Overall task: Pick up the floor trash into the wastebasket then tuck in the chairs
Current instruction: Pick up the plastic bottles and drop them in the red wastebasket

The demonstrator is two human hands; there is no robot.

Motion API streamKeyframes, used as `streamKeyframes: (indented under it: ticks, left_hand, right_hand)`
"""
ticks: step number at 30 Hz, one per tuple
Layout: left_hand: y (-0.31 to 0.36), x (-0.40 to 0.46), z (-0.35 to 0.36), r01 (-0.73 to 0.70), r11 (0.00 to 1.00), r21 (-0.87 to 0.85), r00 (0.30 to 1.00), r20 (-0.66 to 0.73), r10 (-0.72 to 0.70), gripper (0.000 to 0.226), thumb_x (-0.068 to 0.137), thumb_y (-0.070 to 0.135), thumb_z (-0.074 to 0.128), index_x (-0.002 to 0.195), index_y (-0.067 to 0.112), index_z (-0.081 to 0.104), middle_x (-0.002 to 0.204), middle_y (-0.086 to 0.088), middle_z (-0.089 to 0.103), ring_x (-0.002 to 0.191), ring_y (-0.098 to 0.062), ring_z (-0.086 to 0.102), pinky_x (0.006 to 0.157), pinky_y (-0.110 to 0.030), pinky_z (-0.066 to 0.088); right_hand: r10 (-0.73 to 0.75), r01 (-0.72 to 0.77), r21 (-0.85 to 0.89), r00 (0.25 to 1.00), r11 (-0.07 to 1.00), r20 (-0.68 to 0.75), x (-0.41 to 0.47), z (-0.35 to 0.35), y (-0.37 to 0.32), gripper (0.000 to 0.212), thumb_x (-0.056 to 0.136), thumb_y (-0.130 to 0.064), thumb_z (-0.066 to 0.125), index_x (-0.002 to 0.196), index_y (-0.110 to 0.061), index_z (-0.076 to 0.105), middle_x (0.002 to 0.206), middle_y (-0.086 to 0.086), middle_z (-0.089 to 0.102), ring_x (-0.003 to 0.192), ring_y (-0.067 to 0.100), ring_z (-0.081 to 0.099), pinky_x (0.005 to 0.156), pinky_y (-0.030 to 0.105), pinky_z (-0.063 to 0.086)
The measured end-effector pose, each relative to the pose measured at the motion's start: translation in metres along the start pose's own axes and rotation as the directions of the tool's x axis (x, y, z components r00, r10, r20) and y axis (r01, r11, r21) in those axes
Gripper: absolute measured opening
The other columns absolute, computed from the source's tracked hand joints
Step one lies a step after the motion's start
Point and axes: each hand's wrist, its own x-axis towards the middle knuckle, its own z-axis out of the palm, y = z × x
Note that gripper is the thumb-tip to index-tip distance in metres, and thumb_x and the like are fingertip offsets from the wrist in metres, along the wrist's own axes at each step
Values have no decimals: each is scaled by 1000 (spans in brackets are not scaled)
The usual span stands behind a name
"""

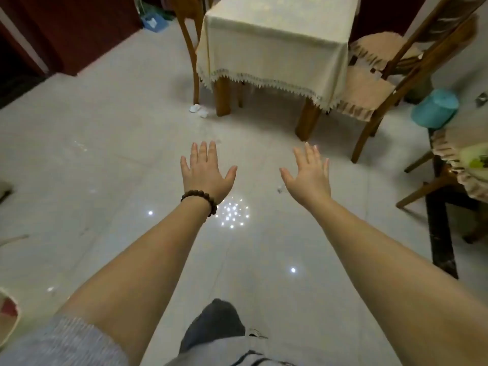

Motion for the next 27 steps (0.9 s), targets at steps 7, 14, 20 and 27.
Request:
streamKeyframes:
  ticks: [7, 14, 20, 27]
  left_hand:
    - [2, 35, 33, 5, 999, 36, 998, 57, -7, 77, 91, 60, 31, 151, 17, 6, 159, -5, 9, 146, -23, -1, 117, -50, 4]
    - [-5, 144, 70, -4, 999, 39, 994, 112, -1, 78, 91, 59, 32, 151, 16, 6, 159, -5, 8, 146, -22, -2, 117, -49, 2]
    - [-10, 274, 96, -51, 997, 57, 980, 193, 39, 77, 91, 59, 31, 151, 15, 6, 159, -4, 8, 146, -21, -3, 117, -48, 2]
    - [-4, 398, 117, -121, 990, 69, 950, 297, 95, 77, 92, 59, 29, 151, 15, 6, 159, -5, 8, 146, -22, -1, 117, -48, 2]
  right_hand:
    - [56, -57, 3, 998, 998, 30, 32, 32, 19, 62, 93, -49, 40, 146, -21, 24, 158, 5, 12, 145, 21, 0, 116, 44, -3]
    - [137, -137, -13, 989, 991, 49, 129, 74, 33, 60, 93, -46, 41, 145, -20, 27, 158, 5, 13, 145, 20, 1, 116, 43, -3]
    - [226, -226, -8, 970, 974, 87, 247, 107, 25, 59, 94, -46, 41, 145, -20, 27, 157, 6, 13, 145, 20, 2, 117, 44, -1]
    - [354, -356, 15, 932, 934, 82, 350, 126, 28, 59, 93, -45, 43, 144, -19, 30, 157, 7, 16, 145, 22, 4, 116, 45, 0]
